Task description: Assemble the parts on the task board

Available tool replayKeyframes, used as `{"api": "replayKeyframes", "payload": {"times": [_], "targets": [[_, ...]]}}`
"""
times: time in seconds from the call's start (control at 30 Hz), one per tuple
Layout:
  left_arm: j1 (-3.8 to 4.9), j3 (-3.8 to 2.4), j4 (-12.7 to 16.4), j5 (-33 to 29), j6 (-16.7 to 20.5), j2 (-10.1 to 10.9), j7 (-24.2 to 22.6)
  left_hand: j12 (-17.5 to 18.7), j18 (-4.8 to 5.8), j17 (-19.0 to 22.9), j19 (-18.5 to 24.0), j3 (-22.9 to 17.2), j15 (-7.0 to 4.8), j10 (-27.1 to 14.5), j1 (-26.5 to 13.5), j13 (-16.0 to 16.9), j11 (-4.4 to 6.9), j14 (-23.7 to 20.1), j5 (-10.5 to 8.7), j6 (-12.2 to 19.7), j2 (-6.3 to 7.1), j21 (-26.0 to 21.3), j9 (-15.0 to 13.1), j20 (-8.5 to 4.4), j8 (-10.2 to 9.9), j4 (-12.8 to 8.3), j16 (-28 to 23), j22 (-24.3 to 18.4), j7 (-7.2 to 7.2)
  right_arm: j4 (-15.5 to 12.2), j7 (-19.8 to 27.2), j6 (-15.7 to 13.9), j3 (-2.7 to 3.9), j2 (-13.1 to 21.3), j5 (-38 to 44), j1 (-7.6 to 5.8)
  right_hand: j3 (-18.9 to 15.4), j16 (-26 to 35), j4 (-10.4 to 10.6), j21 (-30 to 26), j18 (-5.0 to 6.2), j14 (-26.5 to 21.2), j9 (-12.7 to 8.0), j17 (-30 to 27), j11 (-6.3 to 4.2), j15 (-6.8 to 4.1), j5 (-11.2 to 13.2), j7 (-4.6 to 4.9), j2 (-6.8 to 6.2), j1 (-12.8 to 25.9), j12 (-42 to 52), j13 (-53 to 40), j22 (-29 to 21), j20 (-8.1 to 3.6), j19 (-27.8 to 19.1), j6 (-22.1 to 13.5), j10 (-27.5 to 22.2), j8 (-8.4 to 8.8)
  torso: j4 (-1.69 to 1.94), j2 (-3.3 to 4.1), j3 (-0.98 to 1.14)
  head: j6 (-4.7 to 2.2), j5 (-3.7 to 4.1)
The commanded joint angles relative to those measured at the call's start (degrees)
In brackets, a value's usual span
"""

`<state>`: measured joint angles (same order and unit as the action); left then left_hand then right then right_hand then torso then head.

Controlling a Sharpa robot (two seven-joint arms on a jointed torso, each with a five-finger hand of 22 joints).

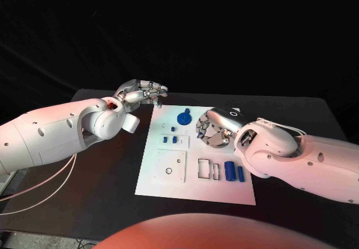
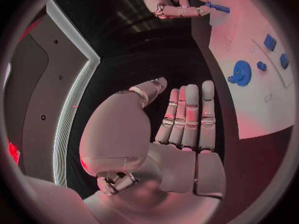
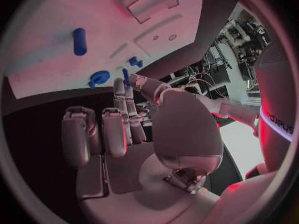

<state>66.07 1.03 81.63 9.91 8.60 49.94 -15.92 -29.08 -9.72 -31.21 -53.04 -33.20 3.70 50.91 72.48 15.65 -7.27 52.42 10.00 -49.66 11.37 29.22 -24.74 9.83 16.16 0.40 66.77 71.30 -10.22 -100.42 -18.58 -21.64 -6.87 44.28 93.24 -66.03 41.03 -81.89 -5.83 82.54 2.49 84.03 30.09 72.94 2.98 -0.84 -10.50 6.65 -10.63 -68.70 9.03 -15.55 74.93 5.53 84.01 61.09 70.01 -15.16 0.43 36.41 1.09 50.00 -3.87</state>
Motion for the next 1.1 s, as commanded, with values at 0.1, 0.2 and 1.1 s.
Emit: {"api": "replayKeyframes", "payload": {"times": [0.1, 0.2, 1.1], "targets": [[0.01, -0.03, 0.4, 0.2, -0.2, -0.4, -0.6, 0.2, -0.64, 0.1, -0.4, 0.5, 0.04, 0.2, 0.3, -0.1, -0.07, 0.4, 0.35, 0.5, -0.12, 0.2, 0.0, 0.05, 0.0, 0.0, -0.3, 0.0, -0.09, 0.0, 1.5, 0.3, -0.21, -2.0, -0.5, 1.01, 0.2, -0.1, 0.2, -0.2, -0.73, 2.4, 0.1, 0.0, 0.05, -0.36, -0.1, -0.11, 0.4, 0.1, -0.4, 0.0, 12.7, -0.54, 2.3, 0.0, 0.2, -0.27, 0.2, 0.0, -0.24, 0.0, -0.98], [0.01, -0.03, 0.6, 0.2, -0.1, -0.6, -0.6, 0.2, -0.64, 0.1, -0.4, 0.5, 0.04, 0.2, 0.3, -0.1, -0.08, 0.4, 0.36, 0.5, -0.11, 0.2, 0.0, 0.05, 0.0, 0.0, -0.3, 0.0, -0.09, 0.4, 1.8, 0.5, -0.35, -3.3, -0.5, 1.84, 0.2, -0.1, 0.2, -0.2, -0.73, 2.4, 0.1, 0.0, 0.05, -0.36, -0.1, -0.11, 0.4, 0.1, -0.4, 0.0, 12.7, -0.54, 2.3, 0.0, 0.2, -0.27, 0.17, 0.05, -0.24, 0.0, -1.64], [0.03, -0.04, 1.2, 0.2, 0.2, -1.6, -0.5, 0.2, -0.62, 0.2, -0.3, 0.7, 0.09, 0.1, 0.2, -0.2, -0.13, 0.3, 0.43, 0.7, -0.04, 0.2, 0.0, 0.08, 0.1, 0.1, -0.3, 0.0, -0.14, 4.4, 3.0, 1.5, -1.04, -8.4, 0.3, 6.09, 0.3, 0.0, 0.2, -0.3, -0.7, 2.4, 0.2, -0.1, 0.16, -0.3, -0.5, 0.03, 0.42, 0.1, -0.8, 0.0, 12.7, -0.54, 2.3, -0.3, 0.0, -0.13, 0.03, 0.02, -0.13, 0.0, -5.28]]}}
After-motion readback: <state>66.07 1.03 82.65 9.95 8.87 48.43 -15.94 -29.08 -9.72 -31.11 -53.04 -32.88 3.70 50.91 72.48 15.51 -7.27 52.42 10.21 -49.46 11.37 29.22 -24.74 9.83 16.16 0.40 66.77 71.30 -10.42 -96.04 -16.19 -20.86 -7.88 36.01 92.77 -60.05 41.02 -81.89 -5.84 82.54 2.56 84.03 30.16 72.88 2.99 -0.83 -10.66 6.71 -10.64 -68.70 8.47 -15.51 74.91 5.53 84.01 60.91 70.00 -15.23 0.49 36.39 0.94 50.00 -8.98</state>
